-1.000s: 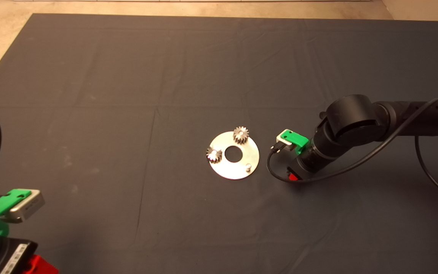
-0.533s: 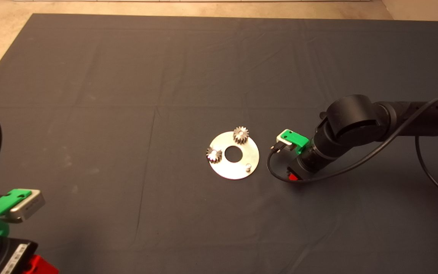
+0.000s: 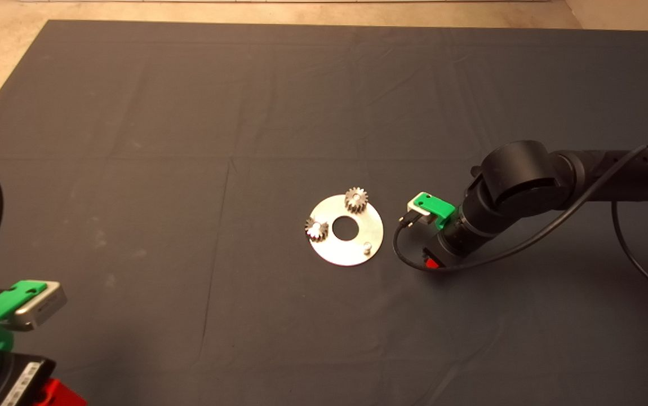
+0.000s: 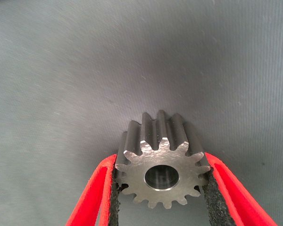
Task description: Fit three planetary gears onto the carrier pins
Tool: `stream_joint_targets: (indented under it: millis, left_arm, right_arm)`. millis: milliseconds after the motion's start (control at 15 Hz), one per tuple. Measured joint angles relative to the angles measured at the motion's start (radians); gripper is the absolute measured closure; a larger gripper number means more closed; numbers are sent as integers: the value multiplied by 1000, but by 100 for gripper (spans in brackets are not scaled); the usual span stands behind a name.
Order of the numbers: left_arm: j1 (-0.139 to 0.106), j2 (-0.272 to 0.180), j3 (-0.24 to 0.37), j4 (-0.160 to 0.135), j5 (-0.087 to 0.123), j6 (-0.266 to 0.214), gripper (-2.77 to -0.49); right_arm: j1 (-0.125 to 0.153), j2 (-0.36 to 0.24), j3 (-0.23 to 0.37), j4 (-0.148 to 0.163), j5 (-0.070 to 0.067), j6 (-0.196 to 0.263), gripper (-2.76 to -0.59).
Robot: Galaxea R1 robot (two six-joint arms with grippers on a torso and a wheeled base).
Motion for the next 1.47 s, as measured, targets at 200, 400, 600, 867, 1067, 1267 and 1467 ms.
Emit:
stream_joint_targets:
  millis: [200, 400, 600, 867, 1067, 1267, 1467]
  left_arm:
    - [0, -53, 1, 0, 0, 36, -217]
    - [0, -90, 2, -1, -1, 58, -217]
    - [0, -142, 5, -2, 0, 81, -217]
    - [0, -198, 6, -3, 0, 105, -217]
    - [-3, -207, 8, -4, 0, 109, -217]
    - [-5, -212, 8, -4, 0, 111, -217]
    - [-5, -212, 8, -4, -1, 113, -217]
  right_arm:
    - [20, 40, -9, 0, 0, 2, -99]
    - [38, 101, -50, 0, 2, 2, -99]
    - [82, 149, -80, 0, 2, 2, -97]
    - [121, 179, -99, 1, 4, 2, -97]
    - [148, 199, -111, 6, -1, 2, -97]
    - [148, 229, -124, 24, 3, 2, -96]
    - [148, 246, -140, 54, 2, 3, -97]
